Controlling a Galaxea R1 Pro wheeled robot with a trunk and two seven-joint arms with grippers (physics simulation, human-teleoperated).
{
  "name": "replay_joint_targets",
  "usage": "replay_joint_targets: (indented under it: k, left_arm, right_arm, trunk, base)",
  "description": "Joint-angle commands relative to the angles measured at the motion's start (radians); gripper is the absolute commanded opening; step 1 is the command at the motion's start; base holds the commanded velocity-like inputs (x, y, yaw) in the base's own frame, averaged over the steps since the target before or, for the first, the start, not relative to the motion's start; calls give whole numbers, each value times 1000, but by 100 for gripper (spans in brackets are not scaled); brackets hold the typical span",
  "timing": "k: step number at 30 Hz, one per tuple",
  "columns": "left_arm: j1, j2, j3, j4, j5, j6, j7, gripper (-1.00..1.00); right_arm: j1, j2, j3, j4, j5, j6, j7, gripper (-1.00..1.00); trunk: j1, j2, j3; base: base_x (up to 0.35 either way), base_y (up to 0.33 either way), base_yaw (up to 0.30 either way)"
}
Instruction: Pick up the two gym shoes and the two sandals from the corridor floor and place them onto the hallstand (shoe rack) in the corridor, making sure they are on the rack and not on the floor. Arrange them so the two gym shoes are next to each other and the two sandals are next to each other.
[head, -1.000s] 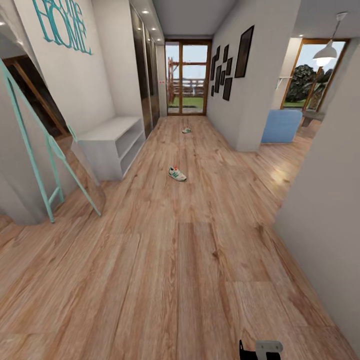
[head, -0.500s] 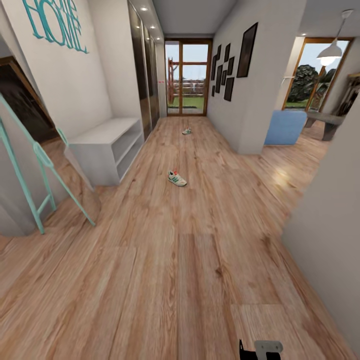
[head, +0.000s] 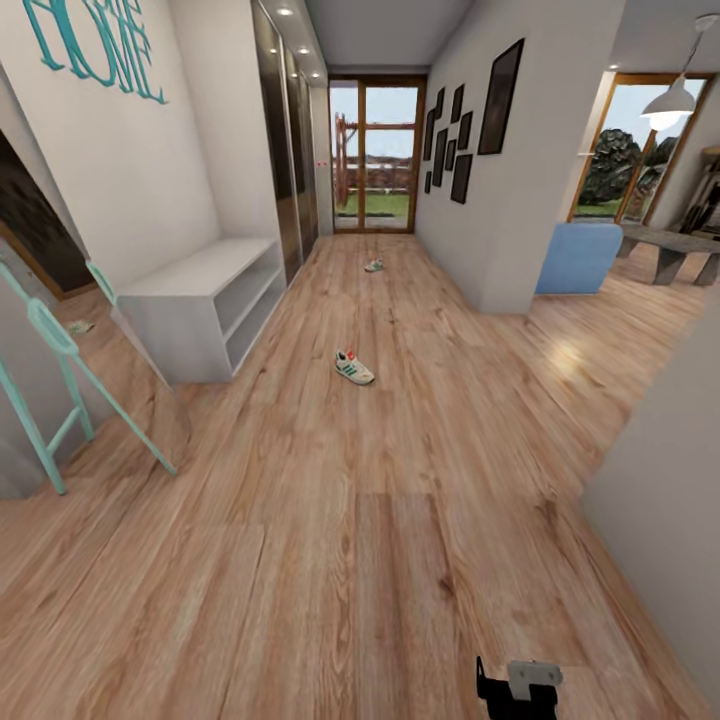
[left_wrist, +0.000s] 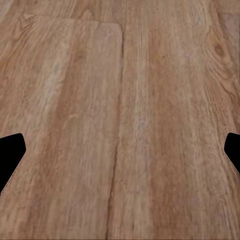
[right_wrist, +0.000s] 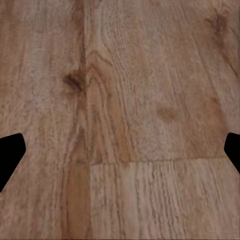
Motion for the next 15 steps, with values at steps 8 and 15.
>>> replay_joint_targets:
  k: [8,15]
  left_arm:
    - [0,-1,1,0,9,2,-10,100]
    - [0,-3,0,2,8,2,-10,100]
  right_arm:
    - [-1,-3,0,-49,15,0,-1,100]
    - [-1,-4,6,-7,18,0,3,100]
  trunk:
    - [1,0,-1]
    - [1,0,-1]
  base:
    - [338,0,0]
    - [339,0,0]
